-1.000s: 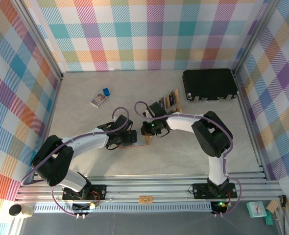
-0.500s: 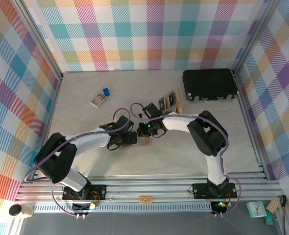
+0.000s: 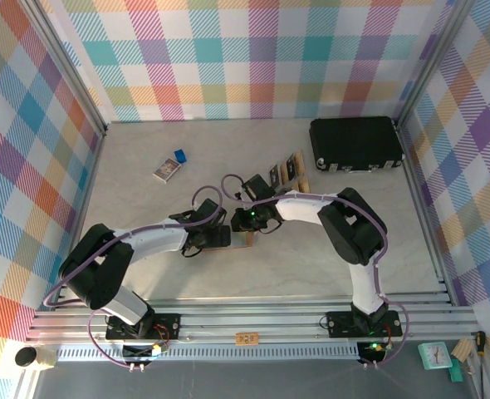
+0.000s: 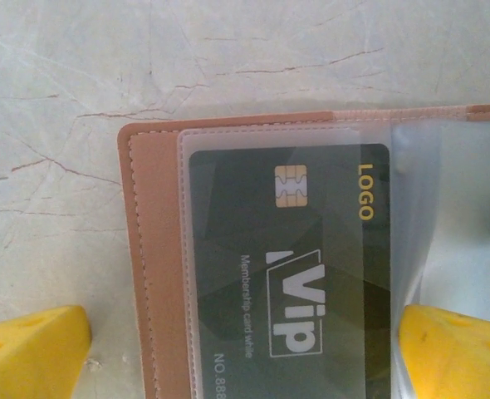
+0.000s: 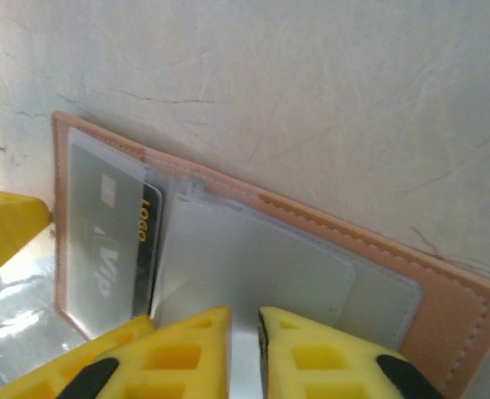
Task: Put the credit cards into the card holder
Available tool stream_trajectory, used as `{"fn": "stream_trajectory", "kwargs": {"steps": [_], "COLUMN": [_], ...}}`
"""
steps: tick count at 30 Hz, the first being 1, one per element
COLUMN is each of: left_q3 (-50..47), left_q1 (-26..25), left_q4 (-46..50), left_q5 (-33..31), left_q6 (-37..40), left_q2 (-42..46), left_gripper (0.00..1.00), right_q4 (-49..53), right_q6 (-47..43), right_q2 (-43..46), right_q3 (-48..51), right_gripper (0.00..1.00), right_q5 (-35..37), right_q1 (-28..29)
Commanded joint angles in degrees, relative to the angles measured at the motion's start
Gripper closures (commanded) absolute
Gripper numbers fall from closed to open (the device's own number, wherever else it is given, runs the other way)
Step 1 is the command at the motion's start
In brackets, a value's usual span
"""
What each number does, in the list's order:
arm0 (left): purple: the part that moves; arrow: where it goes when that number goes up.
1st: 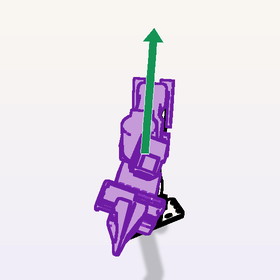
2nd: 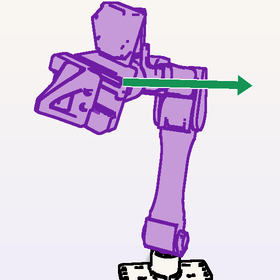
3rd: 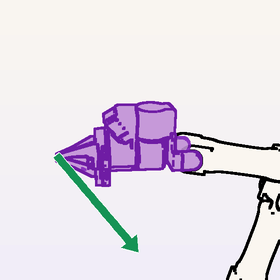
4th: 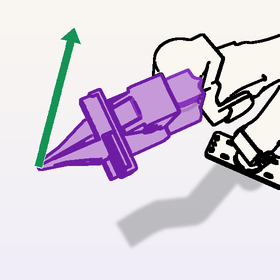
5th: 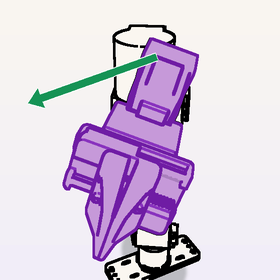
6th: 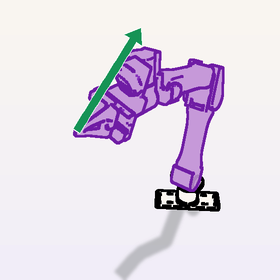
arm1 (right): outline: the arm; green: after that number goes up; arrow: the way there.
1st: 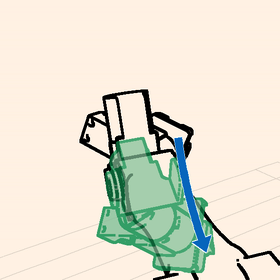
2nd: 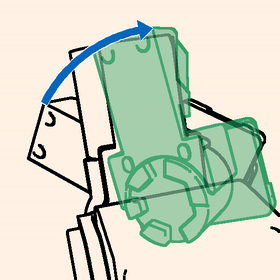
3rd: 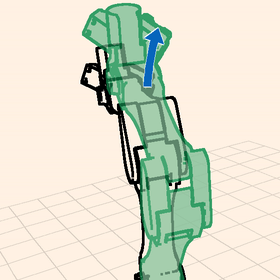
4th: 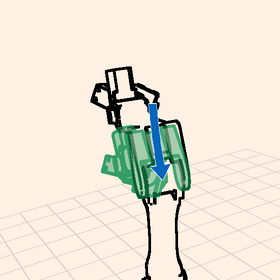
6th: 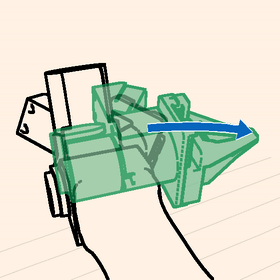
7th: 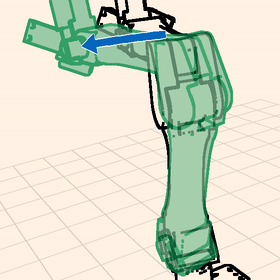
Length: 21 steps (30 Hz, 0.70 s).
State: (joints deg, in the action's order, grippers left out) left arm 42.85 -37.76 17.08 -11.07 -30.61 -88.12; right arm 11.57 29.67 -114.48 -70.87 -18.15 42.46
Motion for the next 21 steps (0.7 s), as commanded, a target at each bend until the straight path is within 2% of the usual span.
{"fn": "stream_trajectory", "kwargs": {"steps": [1, 6, 21], "left_q3": [-2.11, -2.76, -2.86], "left_q1": [-0.21, -0.2, -0.21], "left_q4": [-0.03, -0.4, -0.67], "left_q5": [-0.64, -0.6, -0.33], "left_q6": [-0.16, -0.25, -0.44], "left_q2": [-0.93, -0.57, -0.7], "left_gripper": [0.06, 0.06, 0.06], "right_q4": [0.41, -0.46, -3.77], "right_q6": [0.7, 1.77, 4.24], "right_q2": [4.5, 5.71, 2.29], "right_q3": [0.58, 2.33, 3.47], "right_gripper": [0.73, 0.65, 0.64], "right_q5": [1.53, 2.43, -1.46], "right_q1": [-0.23, -0.8, -0.8]}}
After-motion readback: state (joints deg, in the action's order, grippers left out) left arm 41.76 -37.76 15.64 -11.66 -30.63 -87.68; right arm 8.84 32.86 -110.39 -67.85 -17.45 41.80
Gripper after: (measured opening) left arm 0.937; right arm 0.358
